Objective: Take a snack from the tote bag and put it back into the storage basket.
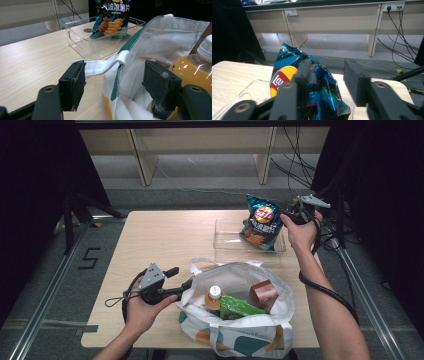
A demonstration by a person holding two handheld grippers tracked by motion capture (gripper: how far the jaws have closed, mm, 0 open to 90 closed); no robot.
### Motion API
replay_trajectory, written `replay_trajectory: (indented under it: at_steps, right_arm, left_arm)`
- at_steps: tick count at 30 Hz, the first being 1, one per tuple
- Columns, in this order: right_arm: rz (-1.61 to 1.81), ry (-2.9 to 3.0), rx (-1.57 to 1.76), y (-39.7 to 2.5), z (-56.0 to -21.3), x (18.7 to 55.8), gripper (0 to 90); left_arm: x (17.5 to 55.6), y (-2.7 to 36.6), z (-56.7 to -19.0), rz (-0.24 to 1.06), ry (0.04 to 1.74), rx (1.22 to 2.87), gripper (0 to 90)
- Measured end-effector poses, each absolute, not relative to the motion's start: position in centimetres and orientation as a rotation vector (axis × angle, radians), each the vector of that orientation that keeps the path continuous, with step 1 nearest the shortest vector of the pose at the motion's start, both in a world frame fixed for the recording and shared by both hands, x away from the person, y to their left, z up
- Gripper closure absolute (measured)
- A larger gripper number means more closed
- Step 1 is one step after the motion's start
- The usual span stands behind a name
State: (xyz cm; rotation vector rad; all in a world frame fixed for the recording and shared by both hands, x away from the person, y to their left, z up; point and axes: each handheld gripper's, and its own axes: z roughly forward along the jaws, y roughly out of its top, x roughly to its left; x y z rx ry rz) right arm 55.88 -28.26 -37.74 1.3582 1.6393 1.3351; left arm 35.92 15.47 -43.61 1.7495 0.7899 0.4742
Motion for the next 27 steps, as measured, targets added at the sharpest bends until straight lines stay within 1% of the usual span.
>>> replay_trajectory:
  at_steps: [3, 7, 16, 27]
  right_arm:
    - [1.299, 1.647, 1.329, -28.6, -37.5, 55.6, 45.5]
    - [1.327, 1.612, 1.355, -28.5, -37.0, 55.0, 40.0]
    - [1.367, 1.617, 1.353, -29.3, -36.0, 52.5, 36.6]
    - [1.390, 1.702, 1.312, -29.3, -35.2, 47.7, 37.9]
  left_arm:
    - [35.9, 15.4, -43.6, 0.475, 0.790, 1.749, 33.6]
    - [35.8, 15.5, -43.5, 0.479, 0.792, 1.754, 33.5]
    - [35.8, 15.7, -43.4, 0.484, 0.798, 1.741, 33.4]
    - [35.8, 15.6, -43.3, 0.489, 0.795, 1.739, 33.3]
